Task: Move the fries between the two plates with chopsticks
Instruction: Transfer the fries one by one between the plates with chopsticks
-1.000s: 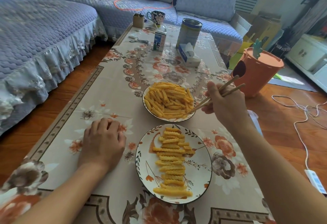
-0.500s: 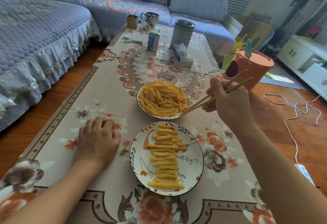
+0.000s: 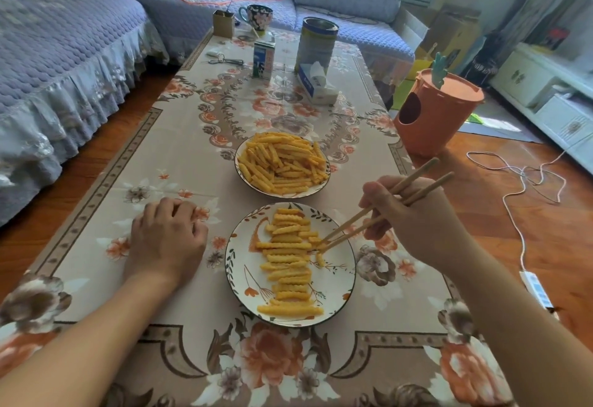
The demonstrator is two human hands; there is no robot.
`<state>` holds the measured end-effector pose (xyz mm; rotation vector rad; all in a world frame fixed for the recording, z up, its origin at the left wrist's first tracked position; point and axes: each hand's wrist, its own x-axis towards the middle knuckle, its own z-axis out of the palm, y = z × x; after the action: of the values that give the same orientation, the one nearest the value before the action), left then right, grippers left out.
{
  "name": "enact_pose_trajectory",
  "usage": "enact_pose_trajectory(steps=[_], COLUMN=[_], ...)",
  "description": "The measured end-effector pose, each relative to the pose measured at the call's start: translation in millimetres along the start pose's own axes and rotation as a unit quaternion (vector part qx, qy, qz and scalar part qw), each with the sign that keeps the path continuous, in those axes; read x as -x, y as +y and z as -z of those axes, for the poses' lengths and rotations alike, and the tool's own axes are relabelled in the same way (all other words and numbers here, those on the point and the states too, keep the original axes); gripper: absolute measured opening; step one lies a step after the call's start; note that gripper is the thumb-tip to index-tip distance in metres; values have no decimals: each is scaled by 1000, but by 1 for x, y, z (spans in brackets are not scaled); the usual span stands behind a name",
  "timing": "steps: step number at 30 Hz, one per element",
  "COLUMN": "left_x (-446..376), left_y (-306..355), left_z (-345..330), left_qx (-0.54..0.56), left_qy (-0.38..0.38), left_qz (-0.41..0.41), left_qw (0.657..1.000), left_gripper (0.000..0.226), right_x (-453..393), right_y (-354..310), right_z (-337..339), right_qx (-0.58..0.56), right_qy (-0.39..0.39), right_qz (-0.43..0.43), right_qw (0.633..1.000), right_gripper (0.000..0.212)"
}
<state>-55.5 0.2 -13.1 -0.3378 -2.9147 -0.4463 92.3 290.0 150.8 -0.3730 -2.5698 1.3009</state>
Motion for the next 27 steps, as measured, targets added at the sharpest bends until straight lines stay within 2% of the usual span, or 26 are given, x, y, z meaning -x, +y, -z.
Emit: enact_pose_trajectory(steps=[5,8,17,27], left_x=[0,0,-2,-1], left_y=[-1,-1,-3,-2], left_z=[-1,-1,-3,-3], left_qx=[-8,-9,-5,-7], left_qy=[-3,-5,3,3], left_qz=[-4,-5,-3,-4], left_qw=[1000,1000,1000,1000], left_gripper=[42,40,40,37], right_x=[-12,-32,-86,-105], right_y=[1,8,19,12], right_z=[14,9,-47,-46], right_qx=[-34,-66,-53,-36], right_qy=[105,135,66,36], right_qz=[30,23,42,18], right_qw=[993,988,995,999], right_gripper=[35,32,28,32])
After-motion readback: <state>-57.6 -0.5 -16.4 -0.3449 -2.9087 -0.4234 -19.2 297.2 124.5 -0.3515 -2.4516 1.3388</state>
